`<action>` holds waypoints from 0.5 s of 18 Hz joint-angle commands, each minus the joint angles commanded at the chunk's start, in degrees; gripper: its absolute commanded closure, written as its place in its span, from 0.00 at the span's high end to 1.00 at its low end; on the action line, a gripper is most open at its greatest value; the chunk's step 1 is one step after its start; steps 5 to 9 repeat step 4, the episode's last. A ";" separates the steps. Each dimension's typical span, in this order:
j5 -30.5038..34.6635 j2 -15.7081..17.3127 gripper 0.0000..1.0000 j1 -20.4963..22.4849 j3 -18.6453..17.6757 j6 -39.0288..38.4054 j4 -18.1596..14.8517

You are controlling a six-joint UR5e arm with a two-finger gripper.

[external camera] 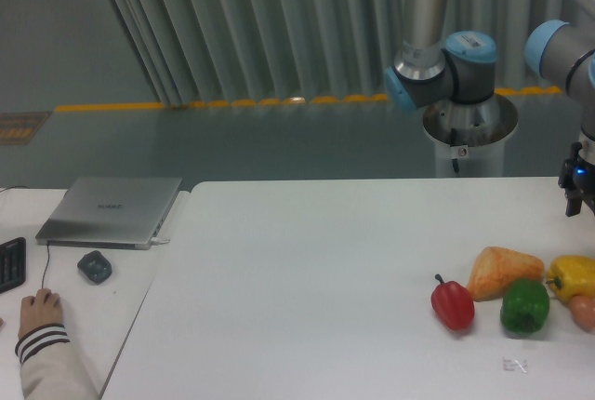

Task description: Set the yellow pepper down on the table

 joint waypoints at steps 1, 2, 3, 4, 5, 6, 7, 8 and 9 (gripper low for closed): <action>0.00 0.00 1.00 0.00 -0.09 0.00 0.00; 0.09 0.00 1.00 0.00 -0.09 0.00 0.00; 0.17 0.00 1.00 0.00 -0.18 0.09 0.00; 0.18 0.09 1.00 0.00 -0.26 0.09 0.00; 0.18 0.09 1.00 0.00 -0.26 0.09 0.00; 0.18 0.09 1.00 0.00 -0.26 0.09 0.00; 0.18 0.09 1.00 0.00 -0.26 0.09 0.00; 0.18 0.09 1.00 0.00 -0.26 0.09 0.00; 0.18 0.09 1.00 0.00 -0.26 0.09 0.00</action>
